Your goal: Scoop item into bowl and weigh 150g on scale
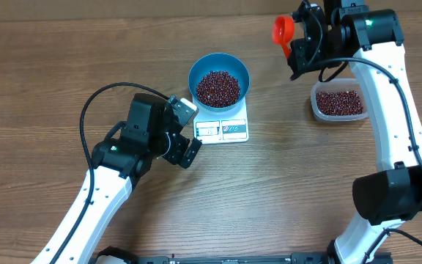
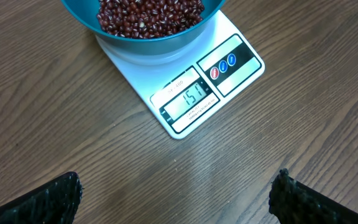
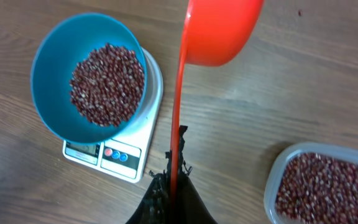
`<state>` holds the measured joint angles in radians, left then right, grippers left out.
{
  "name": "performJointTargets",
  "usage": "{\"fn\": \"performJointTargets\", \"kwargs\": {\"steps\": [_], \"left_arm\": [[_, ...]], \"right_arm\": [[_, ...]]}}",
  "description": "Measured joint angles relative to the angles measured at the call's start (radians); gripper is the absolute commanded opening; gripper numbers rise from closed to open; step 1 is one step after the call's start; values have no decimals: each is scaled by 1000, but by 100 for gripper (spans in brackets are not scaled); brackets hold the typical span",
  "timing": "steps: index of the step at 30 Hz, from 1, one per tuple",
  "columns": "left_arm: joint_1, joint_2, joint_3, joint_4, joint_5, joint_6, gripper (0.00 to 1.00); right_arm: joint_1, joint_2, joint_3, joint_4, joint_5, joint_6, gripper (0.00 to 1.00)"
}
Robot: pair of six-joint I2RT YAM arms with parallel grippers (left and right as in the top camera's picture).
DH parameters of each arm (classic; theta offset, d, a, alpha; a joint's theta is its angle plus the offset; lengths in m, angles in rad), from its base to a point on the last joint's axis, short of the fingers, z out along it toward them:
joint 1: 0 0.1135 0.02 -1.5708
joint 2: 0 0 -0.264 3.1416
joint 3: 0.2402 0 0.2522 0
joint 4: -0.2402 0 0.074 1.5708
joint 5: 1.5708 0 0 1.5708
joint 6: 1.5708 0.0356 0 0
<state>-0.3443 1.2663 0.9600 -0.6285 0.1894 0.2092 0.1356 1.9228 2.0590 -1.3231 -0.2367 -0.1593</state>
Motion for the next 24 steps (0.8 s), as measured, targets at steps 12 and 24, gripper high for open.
{"fn": "performJointTargets", "kwargs": {"steps": [12,24], "left_arm": [[0,0,0,0,0,0,99],[0,0,0,0,0,0,100]], "right_arm": [[0,0,0,38,-42,1,4],[0,0,0,2,-64,1,4]]}}
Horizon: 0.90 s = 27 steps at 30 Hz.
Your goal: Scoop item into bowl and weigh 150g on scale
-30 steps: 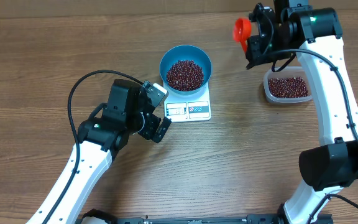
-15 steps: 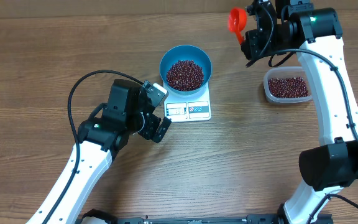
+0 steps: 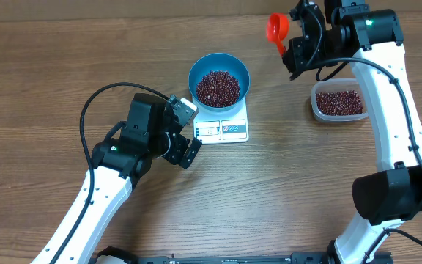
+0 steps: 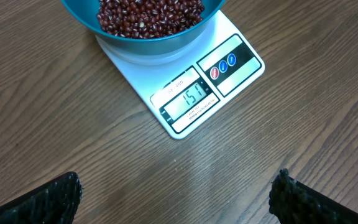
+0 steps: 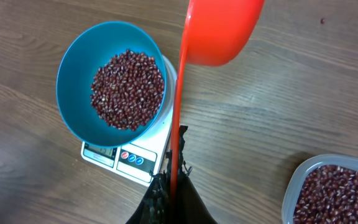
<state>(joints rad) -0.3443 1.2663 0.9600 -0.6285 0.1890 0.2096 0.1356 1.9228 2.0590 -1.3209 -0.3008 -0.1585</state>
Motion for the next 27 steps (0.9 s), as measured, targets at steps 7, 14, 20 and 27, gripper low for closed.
{"fn": "performJointTargets", "kwargs": {"steps": [7,14,20,27], "left_arm": [[0,0,0,0,0,0,100],[0,0,0,0,0,0,100],[0,0,0,0,0,0,100],[0,0,0,0,0,0,100]], "right_arm": [[0,0,0,-28,-7,-3,4],[0,0,0,-31,-7,-31,4],[2,0,0,-31,-8,-53,4],[37,0,0,-28,-16,-72,4]]}}
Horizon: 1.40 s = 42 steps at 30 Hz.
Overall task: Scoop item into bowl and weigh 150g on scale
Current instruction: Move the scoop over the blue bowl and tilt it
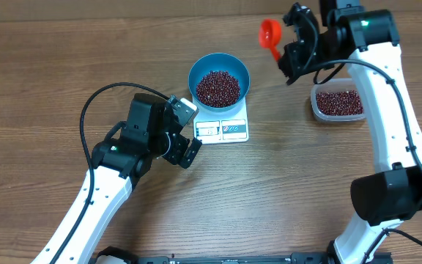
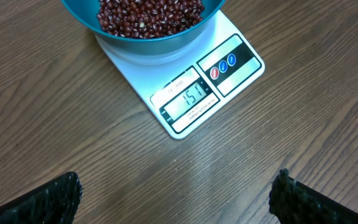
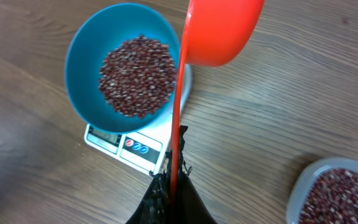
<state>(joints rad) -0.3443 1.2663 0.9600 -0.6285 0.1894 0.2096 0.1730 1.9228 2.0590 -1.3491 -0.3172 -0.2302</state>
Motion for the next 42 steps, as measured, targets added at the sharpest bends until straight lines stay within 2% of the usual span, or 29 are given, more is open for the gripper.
{"fn": "performJointTargets", "kwargs": {"steps": [14,21,42], "left_arm": [[0,0,0,0,0,0,99],[0,0,0,0,0,0,100],[0,0,0,0,0,0,100]], "right_arm": [[157,47,-5,3,12,-6,4],[211,97,-27,6,79,-6,4],[222,209,-38,19,150,-6,4]]}}
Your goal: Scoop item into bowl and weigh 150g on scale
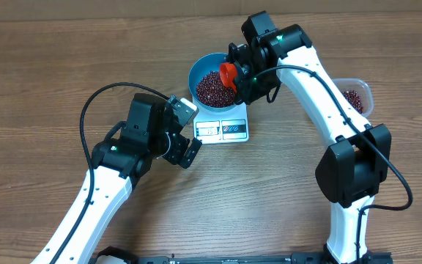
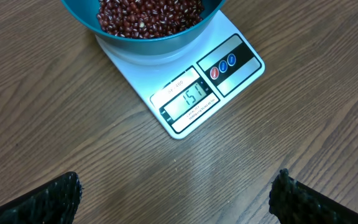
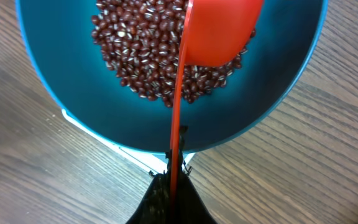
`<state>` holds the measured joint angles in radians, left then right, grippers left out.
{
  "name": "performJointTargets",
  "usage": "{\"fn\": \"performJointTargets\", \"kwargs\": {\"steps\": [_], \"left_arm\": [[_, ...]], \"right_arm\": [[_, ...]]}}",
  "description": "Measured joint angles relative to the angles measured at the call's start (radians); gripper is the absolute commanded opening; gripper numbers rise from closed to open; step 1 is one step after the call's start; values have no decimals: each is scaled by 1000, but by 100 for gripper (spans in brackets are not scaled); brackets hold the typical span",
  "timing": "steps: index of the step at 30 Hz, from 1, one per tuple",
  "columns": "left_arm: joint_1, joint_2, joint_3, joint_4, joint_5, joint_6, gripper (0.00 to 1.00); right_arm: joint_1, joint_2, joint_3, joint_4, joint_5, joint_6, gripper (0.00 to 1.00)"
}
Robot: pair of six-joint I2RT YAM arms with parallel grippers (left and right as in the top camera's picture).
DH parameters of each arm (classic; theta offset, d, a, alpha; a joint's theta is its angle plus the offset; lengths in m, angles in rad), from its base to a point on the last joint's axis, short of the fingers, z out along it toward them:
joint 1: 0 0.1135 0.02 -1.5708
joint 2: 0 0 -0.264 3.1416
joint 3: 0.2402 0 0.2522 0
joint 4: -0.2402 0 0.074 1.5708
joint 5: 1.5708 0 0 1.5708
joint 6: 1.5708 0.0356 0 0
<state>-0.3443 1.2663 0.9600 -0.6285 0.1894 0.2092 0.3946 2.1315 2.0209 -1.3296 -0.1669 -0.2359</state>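
A blue bowl [image 1: 200, 70] of red beans [image 1: 212, 88] stands on the white scale [image 1: 233, 130]; its display [image 2: 189, 99] reads 151 in the left wrist view. My right gripper [image 3: 173, 180] is shut on the handle of a red scoop [image 3: 219, 31], whose cup hangs low over the beans [image 3: 138, 43] inside the bowl [image 3: 278, 99]. In the overhead view the scoop [image 1: 228, 72] sits over the bowl's right side. My left gripper [image 2: 176, 196] is open over bare table just before the scale [image 2: 229, 28].
A clear tub of beans [image 1: 357, 95] sits to the right of the scale, partly behind my right arm. The wooden table's far edge [image 1: 123, 22] runs along the back.
My right gripper has moved left and down with the scoop, from high right of the bowl to low over the beans inside it. Left arm and the 151 reading are unchanged.
My right gripper held the red scoop high between bowl and tub. At the following two moments it was a little farther left, still high. Now the scoop is low inside the bowl. The left gripper stayed open and the scale showed 151 throughout.
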Motion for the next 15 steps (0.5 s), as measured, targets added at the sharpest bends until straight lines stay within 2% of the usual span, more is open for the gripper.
{"fn": "performJointTargets", "kwargs": {"steps": [15], "left_arm": [[0,0,0,0,0,0,100]], "right_arm": [[10,22,0,36,52,0,4]]}}
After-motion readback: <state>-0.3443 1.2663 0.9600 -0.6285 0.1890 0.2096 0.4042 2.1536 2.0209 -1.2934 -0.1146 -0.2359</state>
